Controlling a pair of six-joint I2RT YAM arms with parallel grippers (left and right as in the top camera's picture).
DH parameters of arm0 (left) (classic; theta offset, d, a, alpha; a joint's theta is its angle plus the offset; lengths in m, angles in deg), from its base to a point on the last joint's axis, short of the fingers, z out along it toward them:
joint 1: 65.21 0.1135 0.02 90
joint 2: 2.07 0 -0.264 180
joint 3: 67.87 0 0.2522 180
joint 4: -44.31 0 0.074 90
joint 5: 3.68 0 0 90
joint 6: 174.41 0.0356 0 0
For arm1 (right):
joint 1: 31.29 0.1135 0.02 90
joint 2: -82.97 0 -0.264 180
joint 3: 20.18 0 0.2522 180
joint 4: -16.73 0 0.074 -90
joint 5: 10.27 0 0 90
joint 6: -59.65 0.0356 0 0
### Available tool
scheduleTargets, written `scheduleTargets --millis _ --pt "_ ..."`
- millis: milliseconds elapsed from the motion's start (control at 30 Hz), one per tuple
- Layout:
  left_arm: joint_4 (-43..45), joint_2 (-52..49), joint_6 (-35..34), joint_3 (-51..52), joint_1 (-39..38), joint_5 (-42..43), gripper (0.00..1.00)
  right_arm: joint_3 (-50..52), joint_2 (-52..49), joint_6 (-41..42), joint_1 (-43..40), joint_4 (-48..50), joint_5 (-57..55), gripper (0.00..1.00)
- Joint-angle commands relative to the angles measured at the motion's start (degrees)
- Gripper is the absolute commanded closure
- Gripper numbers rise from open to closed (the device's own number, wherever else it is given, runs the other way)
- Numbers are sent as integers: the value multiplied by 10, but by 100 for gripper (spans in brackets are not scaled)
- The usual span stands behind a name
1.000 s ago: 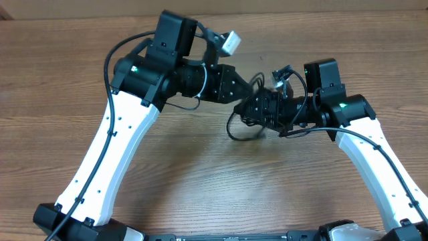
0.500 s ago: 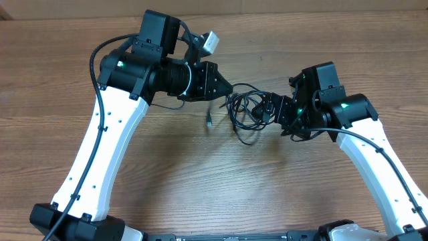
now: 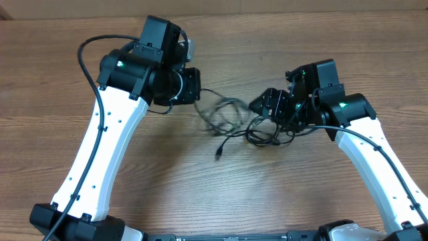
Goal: Untangle cables
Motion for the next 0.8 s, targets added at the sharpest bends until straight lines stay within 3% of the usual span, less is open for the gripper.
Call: scheduleTargets --millis 0,133,300,467,567,767 --pt "-5 15 -38 -16 7 -91 96 3 -1 4 -4 -12 -74 19" --pt "8 15 -33 -16 1 2 96 3 -1 3 -4 6 -3 19" --pt "50 15 23 -16 -8 130 96 3 -1 2 -1 57 102 18" --pt "82 15 92 -16 -8 237 96 3 -1 -18 9 62 90 11" --pt "85 15 84 -16 -8 205 96 4 -1 -18 11 60 85 10" --pt "58 15 -18 -16 -8 3 96 5 -1 -17 11 54 56 10"
